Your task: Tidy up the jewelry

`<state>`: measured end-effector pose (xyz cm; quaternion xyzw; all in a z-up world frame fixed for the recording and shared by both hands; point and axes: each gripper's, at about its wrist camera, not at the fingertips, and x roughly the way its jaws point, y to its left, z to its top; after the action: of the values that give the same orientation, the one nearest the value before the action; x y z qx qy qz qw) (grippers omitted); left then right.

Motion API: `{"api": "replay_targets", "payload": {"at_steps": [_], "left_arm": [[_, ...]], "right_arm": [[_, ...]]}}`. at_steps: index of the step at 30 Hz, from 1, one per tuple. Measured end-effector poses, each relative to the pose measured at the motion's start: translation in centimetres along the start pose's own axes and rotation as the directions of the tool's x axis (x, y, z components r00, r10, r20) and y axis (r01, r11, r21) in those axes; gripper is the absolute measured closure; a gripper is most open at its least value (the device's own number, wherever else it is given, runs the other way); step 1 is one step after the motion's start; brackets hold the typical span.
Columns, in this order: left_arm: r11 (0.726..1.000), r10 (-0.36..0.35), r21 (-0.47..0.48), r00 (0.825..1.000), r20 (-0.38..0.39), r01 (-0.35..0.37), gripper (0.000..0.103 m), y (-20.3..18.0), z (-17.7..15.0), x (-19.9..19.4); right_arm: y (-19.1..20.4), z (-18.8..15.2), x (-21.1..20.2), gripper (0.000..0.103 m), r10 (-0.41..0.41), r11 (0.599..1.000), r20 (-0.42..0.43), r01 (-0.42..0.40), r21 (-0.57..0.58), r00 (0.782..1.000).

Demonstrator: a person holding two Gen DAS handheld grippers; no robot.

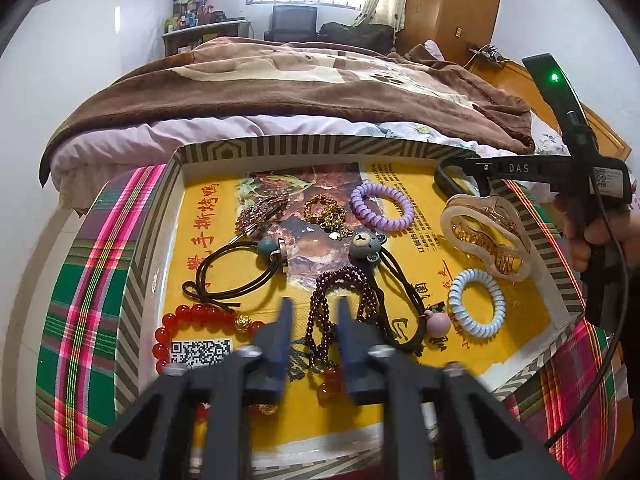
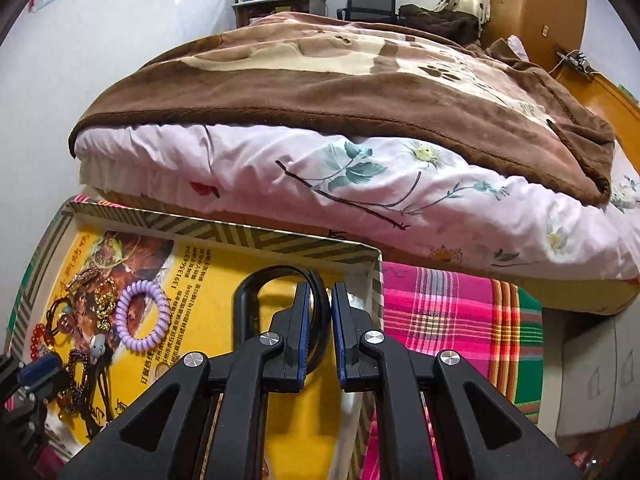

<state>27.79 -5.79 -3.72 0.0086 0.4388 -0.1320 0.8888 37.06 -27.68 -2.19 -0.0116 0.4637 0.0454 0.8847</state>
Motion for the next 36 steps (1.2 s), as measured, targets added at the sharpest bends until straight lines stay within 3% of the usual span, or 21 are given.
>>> {"api": "replay_targets", "payload": {"at_steps": [1, 5, 7, 9, 20, 22, 23, 31, 36], "left_arm": [[1.000, -0.002, -0.004, 1.000, 0.002, 0.002, 0.064, 0.0, 0.0, -0.1], [1.000, 0.002, 0.000, 1.000, 0.001, -0.002, 0.063, -0.1, -0.1, -0.1], [1.000, 0.005, -0.005, 1.000, 0.003, -0.005, 0.051, -0.1, -0.1, -0.3], [1.000, 0.004, -0.006, 1.000, 0.009, -0.004, 0.046, -0.1, -0.1, -0.5], [1.000, 0.026, -0.014, 0.999, 0.041, -0.025, 0.034, -0.2, -0.1, -2.8], [0.999, 0.033, -0.015, 0.998, 0.050, -0.032, 0.032, -0.3, -0.1, -3.5], [0.999, 0.035, -0.015, 0.998, 0.054, -0.034, 0.032, -0.4, -0.2, -3.8], [0.999, 0.049, -0.022, 0.994, 0.100, -0.047, 0.024, -1.2, -1.4, -7.3], [0.998, 0.060, -0.025, 0.992, 0.107, -0.057, 0.023, -1.5, -2.4, -8.9]], "right_arm": [[-0.1, 0.0, 0.0, 0.091, -0.003, 1.000, 0.000, 0.003, 0.003, 1.000], [-0.5, 0.1, 0.0, 0.091, 0.006, 1.000, 0.000, -0.006, 0.030, 1.000], [-0.6, 0.1, -0.1, 0.085, 0.024, 0.999, 0.004, -0.024, 0.039, 1.000], [-0.5, 0.0, -0.3, 0.082, 0.019, 0.999, 0.013, -0.020, 0.035, 1.000], [0.3, -1.1, -4.1, 0.077, 0.056, 0.997, 0.093, -0.060, 0.043, 0.994], [0.6, -1.6, -5.2, 0.054, 0.066, 0.997, 0.111, -0.071, 0.043, 0.992], [0.8, -1.9, -5.9, 0.052, 0.075, 0.996, 0.123, -0.081, 0.046, 0.990], [2.2, -5.4, -10.7, 0.051, 0.101, 0.989, 0.195, -0.120, 0.087, 0.976], [3.1, -7.8, -12.5, 0.051, 0.063, 0.990, 0.211, -0.089, 0.113, 0.976]]}}
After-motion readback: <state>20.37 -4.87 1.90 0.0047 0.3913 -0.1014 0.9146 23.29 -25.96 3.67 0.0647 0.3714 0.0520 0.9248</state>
